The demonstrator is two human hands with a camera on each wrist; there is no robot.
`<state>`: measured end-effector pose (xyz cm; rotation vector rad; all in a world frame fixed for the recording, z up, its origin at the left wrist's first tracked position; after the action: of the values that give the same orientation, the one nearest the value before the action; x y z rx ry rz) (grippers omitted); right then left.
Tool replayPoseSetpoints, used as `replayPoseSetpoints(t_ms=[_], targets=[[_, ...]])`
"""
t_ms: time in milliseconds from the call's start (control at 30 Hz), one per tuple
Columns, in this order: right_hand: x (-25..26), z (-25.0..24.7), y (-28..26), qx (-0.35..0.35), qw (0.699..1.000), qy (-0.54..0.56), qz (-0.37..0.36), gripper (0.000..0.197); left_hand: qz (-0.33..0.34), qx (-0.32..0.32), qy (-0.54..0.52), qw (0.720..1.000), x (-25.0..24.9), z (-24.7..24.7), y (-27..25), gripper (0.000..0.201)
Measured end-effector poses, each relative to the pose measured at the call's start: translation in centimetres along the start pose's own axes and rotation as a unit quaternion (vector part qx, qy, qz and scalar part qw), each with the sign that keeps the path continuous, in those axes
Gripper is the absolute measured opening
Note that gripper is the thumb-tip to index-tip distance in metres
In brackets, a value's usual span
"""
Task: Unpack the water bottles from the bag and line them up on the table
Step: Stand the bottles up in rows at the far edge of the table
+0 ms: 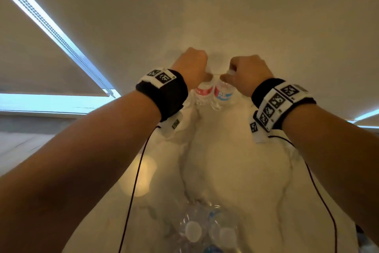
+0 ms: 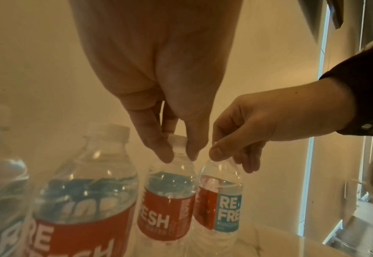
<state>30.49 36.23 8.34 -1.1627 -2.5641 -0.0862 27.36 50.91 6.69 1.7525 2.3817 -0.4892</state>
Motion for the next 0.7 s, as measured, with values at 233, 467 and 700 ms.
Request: replayPoseSetpoints(t_ms=[233,467,700], targets=[[0.7,1.0,1.8,-0.040,0.999,-0.016,-0.007,0.040,-0.021,0.009,0.002,1.000,1.2,-0.4,0.8,0.036],[0.4,0.0,2.5,0.052,0.996,-0.009,-0.071,0.027,-0.017,0.014,0.002,1.000,0.7,-0.8,0.0,0.036],[0.9,-0.1,2.0,0.125,0.986,-0.025,-0.111,0.030,-0.019,0.012,0.011,1.000,1.0,-0.2,-0.7,0.033]])
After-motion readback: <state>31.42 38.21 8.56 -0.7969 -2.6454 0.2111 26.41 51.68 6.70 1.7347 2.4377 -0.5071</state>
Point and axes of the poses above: each hand's wrist, its own y-axis towards the middle knuckle, its own z-axis out of the palm, x = y × z, the point moved 5 cm from there along y, towards the middle knuckle, and after that the axes turned 12 degrees about -z, right-handed, at the moved point
